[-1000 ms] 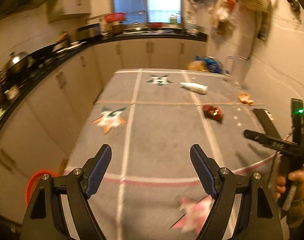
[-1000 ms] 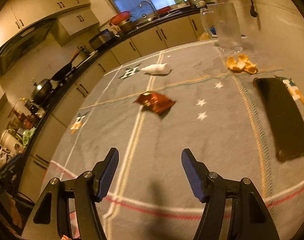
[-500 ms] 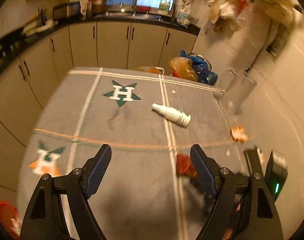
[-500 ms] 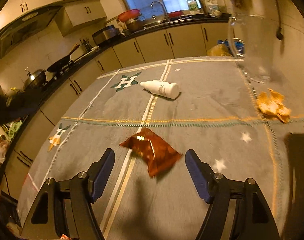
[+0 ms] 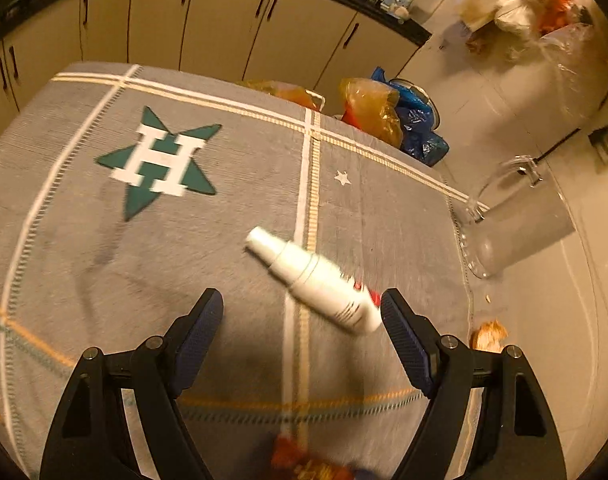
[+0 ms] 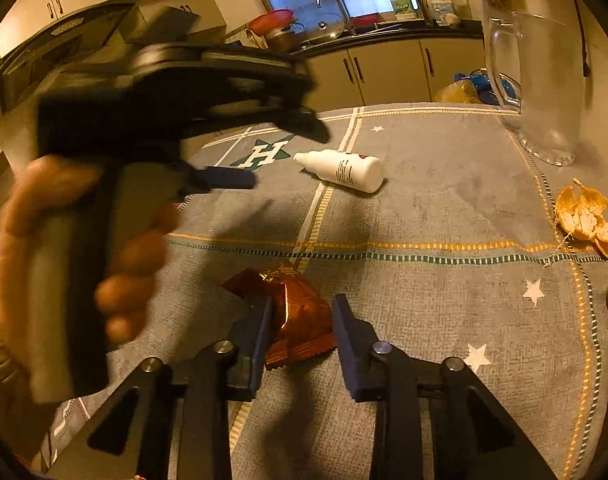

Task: Collect trash
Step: 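Grasp the white spray bottle with the left tool while the right tool grasps the red-brown snack bag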

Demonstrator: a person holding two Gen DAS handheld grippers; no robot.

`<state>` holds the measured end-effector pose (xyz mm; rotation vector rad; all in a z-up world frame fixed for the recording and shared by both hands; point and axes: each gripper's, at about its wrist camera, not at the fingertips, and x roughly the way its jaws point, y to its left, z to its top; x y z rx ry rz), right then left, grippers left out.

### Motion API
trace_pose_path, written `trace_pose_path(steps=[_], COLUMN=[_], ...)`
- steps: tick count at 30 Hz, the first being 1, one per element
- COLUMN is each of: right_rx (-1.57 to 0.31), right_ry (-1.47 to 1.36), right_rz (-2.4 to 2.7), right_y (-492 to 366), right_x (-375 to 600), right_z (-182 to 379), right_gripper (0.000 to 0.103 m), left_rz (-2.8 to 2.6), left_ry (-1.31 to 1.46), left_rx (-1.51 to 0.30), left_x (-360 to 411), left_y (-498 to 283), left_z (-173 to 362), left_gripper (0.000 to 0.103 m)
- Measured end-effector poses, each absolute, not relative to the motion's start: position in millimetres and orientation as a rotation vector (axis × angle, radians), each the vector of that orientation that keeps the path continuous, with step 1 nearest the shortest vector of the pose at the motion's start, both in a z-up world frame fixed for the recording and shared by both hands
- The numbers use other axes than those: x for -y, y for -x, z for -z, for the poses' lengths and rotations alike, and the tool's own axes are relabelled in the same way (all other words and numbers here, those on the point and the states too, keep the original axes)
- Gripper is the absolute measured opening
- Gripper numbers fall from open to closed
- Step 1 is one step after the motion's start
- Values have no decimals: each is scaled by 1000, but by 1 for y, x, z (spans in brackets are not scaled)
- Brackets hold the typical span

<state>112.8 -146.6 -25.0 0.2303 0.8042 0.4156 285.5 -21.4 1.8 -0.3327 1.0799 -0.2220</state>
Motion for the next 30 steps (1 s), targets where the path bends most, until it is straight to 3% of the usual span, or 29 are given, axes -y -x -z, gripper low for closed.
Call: trace_pose_path(steps=[6,7,8,9,15,16,18,20,27,30], right_rx=[-802,-804,-805,-806,-803,-804,-804,-797,-763,-759], right_ry=[-235,-240,-250,-260,-333,-343,-358,-364,-302,-284], right_rz=[-429,-431,-436,-441,-474,-475,-469,-466,-465,-459], right_y=[-110,-110,-111,-111,-115,-115,-118,-118,-109,-107], right_x=[145,146,148,148,161,163,167,169,164,162], right_z=[25,25,26,26,31,32,34,34,31,30], right_gripper=[25,25,25,25,28,30,48,55,71,72], left_rz=[257,257,258,255,276,267,257,250,215,204], left_ry=[252,232,224,214,216,211,212,209,161,133], left_rx=[-1114,-1121,-1125,-1120,-1110,-1100,-1087,-1069,-958,-911], left_x=[50,55,56,57,44,37,24,8,-51,-69], left_y=[-299,-300,-301,-300,-291,-288,-278,-265,-180,-131], left_z=[9,11,13,13,7,3,-4,-12,-52,-62], left_gripper=[80,78,67,63,63,63,63,63,63,63])
